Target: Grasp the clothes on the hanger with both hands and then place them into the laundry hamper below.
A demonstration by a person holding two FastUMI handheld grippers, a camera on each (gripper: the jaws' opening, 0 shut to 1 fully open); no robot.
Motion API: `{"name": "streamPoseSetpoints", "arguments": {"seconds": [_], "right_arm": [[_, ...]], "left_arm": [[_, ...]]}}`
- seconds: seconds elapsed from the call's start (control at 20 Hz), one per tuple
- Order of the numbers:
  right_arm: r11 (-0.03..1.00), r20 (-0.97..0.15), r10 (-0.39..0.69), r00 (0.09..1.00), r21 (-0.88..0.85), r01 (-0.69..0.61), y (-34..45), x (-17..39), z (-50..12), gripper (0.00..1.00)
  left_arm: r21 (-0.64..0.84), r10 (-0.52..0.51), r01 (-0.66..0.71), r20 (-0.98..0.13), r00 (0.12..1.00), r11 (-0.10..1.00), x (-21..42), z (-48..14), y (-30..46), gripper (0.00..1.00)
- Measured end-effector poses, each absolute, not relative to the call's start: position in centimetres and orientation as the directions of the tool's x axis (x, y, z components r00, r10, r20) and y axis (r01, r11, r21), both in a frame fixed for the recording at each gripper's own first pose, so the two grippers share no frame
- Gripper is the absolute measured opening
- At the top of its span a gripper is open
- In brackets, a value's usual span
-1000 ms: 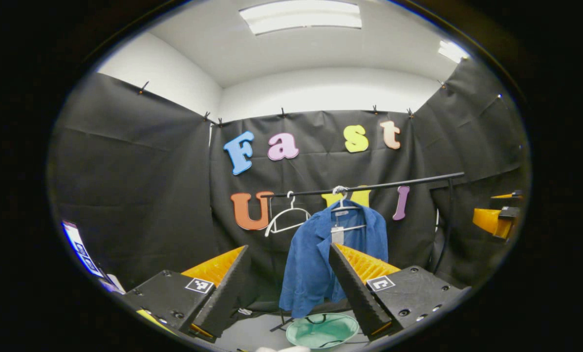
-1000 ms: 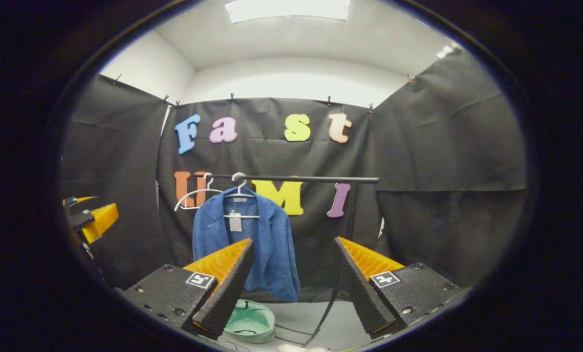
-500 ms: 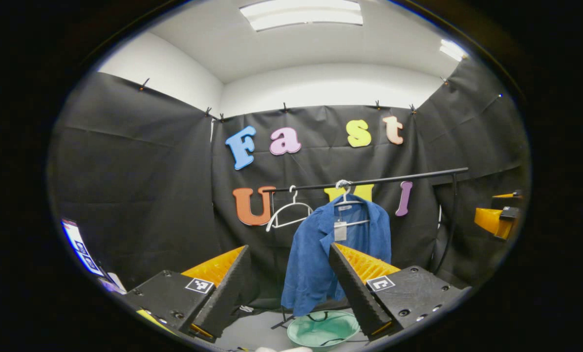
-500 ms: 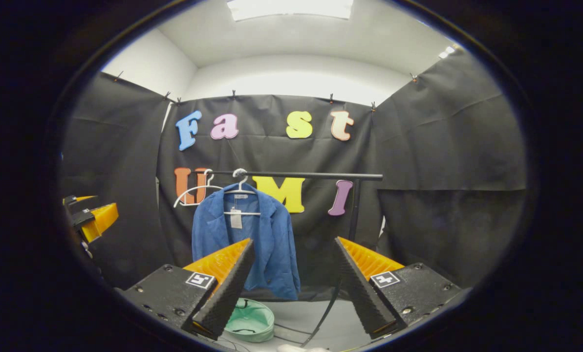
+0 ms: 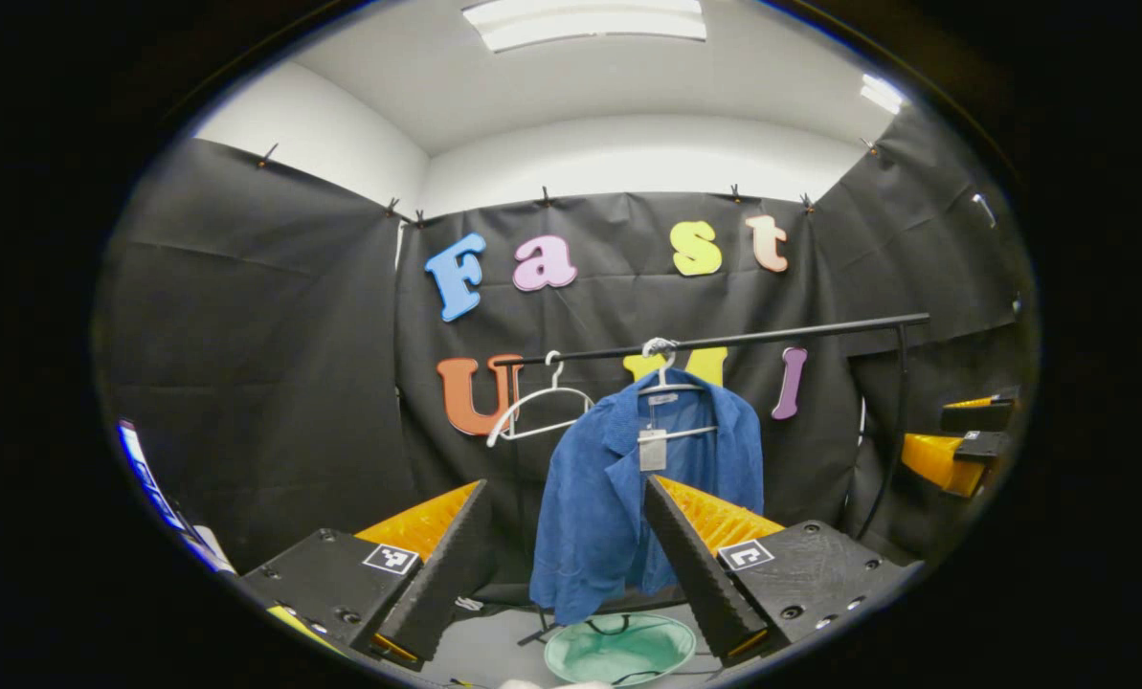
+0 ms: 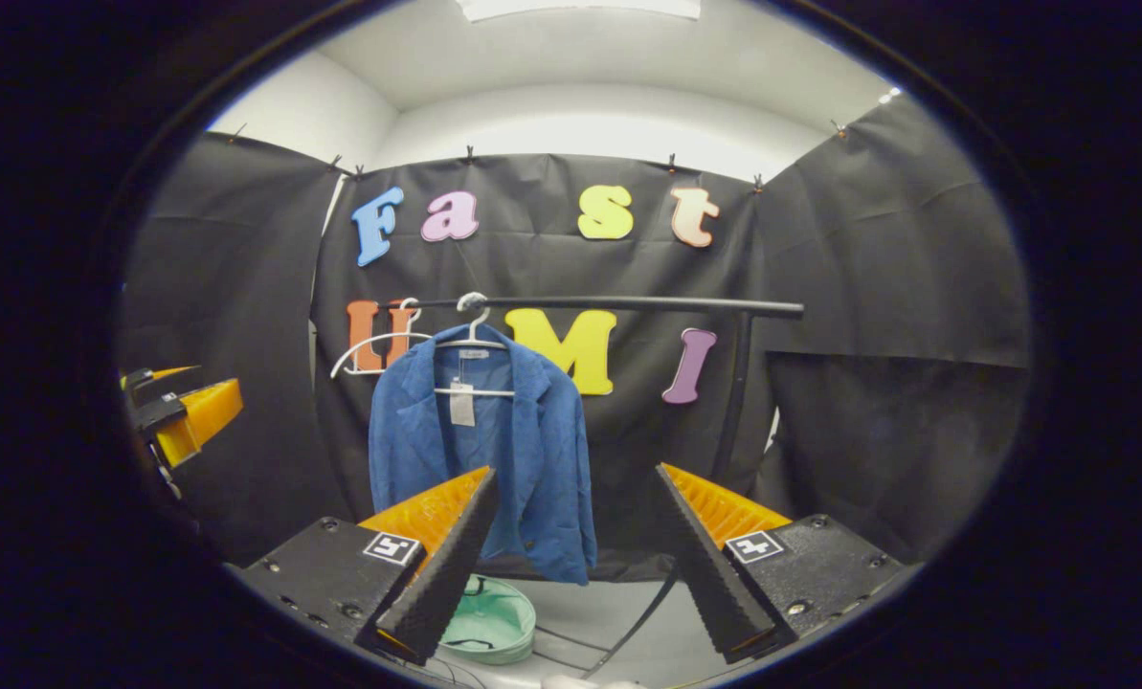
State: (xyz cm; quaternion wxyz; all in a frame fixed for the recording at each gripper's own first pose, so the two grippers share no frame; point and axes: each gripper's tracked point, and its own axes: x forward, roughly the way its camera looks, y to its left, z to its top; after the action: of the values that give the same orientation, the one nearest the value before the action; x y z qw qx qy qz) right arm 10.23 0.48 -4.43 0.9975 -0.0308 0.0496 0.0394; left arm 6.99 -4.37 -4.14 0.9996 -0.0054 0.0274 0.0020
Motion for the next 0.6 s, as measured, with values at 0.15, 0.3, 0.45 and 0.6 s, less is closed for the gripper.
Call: {"name": "streamPoseSetpoints", "arguments": {"seconds": [0.15, 0.3, 0.45, 0.6], "right_arm": [[0.992, -0.111, 0.105, 0.988, -0.054, -0.111, 0.6, 14.0, -5.5, 1.0], [0.986, -0.116, 0.153, 0.981, -0.041, -0.159, 1.3, 18.3, -6.5, 1.0], [0.982, -0.125, 0.183, 0.975, -0.032, -0.188, 2.0, 22.8, -7.9, 1.0], [0.975, -0.146, 0.214, 0.966, -0.026, -0.22, 2.9, 27.8, -9.4, 1.0]], "left_arm": [[-0.024, -0.01, 0.008, -0.079, 0.997, 1.0, 9.9, -5.6, -6.4, 1.0], [-0.03, -0.021, 0.019, -0.09, 0.996, 0.999, 13.5, -7.1, -8.1, 0.98], [-0.028, -0.033, 0.031, -0.084, 0.996, 0.999, 17.5, -8.1, -9.5, 1.0], [-0.034, -0.023, 0.02, -0.084, 0.996, 0.999, 21.3, -9.7, -10.7, 0.98]]}}
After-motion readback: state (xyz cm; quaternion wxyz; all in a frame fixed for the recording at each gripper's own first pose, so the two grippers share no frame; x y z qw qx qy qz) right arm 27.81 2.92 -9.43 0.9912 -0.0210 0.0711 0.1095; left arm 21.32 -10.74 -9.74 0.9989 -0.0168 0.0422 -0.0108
